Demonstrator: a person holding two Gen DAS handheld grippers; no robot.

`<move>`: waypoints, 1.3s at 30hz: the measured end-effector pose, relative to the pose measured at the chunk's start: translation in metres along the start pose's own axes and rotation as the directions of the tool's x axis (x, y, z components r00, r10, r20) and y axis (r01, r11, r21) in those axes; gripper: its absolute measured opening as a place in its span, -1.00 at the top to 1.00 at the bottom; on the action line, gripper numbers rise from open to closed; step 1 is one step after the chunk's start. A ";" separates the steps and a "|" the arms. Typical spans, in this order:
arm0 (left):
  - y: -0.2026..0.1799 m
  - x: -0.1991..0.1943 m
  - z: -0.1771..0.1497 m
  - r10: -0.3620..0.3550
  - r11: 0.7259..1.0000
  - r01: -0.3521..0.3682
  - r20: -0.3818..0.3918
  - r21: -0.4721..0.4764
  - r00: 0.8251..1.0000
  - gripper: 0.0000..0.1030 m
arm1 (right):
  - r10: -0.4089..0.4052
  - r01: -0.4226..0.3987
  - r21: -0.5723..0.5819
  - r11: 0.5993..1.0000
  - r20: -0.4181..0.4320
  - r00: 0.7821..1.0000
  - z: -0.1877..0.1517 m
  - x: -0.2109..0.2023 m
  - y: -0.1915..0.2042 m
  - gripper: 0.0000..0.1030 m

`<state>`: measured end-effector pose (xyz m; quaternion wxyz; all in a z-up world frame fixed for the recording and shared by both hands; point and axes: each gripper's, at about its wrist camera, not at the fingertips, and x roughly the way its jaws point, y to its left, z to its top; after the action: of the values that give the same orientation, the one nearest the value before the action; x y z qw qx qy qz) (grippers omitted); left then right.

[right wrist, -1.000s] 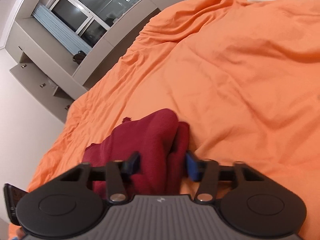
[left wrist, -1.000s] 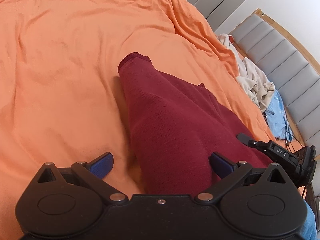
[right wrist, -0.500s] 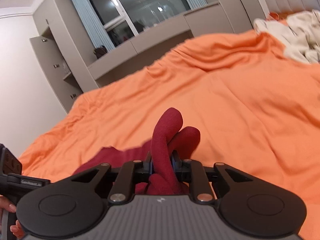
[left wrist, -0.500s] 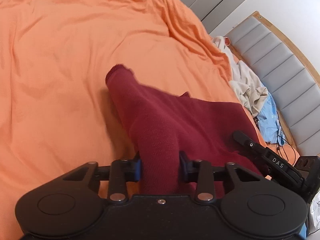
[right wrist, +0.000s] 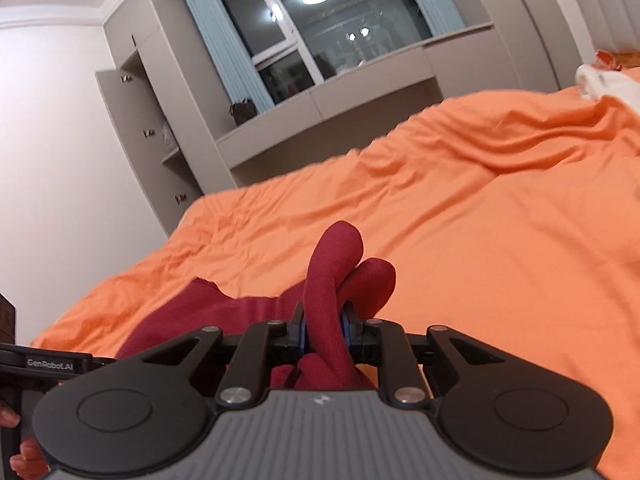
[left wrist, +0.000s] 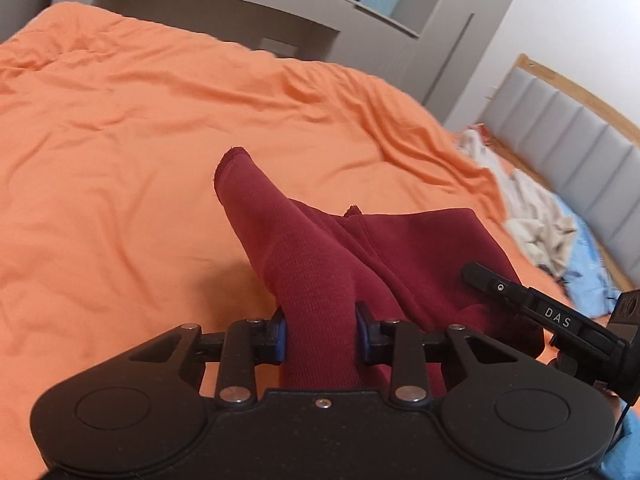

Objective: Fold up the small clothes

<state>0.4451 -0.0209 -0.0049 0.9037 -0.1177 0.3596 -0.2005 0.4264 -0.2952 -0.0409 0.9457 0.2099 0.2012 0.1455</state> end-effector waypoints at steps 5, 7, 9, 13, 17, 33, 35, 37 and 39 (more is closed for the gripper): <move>0.037 0.024 -0.013 0.026 0.997 -0.030 -0.075 -0.065 0.997 0.32 | -0.068 0.061 -0.071 0.996 -0.102 0.992 -0.025 0.036 0.010 0.63; 0.042 0.031 -0.016 0.041 0.997 -0.048 -0.099 -0.068 0.994 0.28 | -0.101 0.091 -0.093 0.991 -0.109 0.989 -0.033 0.037 0.010 0.61; 0.044 0.033 -0.017 0.047 0.996 -0.055 -0.100 -0.071 0.994 0.23 | -0.114 0.105 -0.083 0.991 -0.115 0.987 -0.036 0.036 0.009 0.54; 0.041 0.035 -0.020 0.082 0.995 -0.088 -0.103 -0.056 0.991 0.08 | -0.137 0.127 -0.079 0.989 -0.134 0.981 -0.038 0.035 0.008 0.31; 0.036 0.033 -0.022 0.124 0.991 -0.129 -0.113 -0.040 0.986 -0.40 | -0.164 0.150 -0.110 0.983 -0.141 0.976 -0.038 0.031 0.013 -0.11; -0.033 -0.096 -0.061 0.276 0.959 -0.283 0.133 0.031 0.952 -0.99 | -0.190 0.191 -0.188 0.963 0.022 0.981 -0.031 -0.103 0.067 -1.00; -0.045 -0.117 -0.070 0.290 0.954 -0.298 0.182 0.019 0.940 -0.99 | -0.192 0.198 -0.197 0.960 0.050 0.980 -0.034 -0.124 0.076 -1.00; -0.055 -0.137 -0.081 0.299 0.950 -0.311 0.222 0.018 0.928 -0.99 | -0.188 0.201 -0.212 0.956 0.077 0.979 -0.039 -0.147 0.084 -1.00; -0.066 -0.154 -0.094 0.313 0.944 -0.330 0.252 0.026 0.916 -0.99 | -0.185 0.202 -0.222 0.954 0.093 0.978 -0.047 -0.169 0.092 -1.00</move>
<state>0.2597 -0.0169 0.0444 0.9651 -0.0500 0.2532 -0.0452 0.2403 -0.2600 0.0162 0.9799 0.0830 0.1687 0.0669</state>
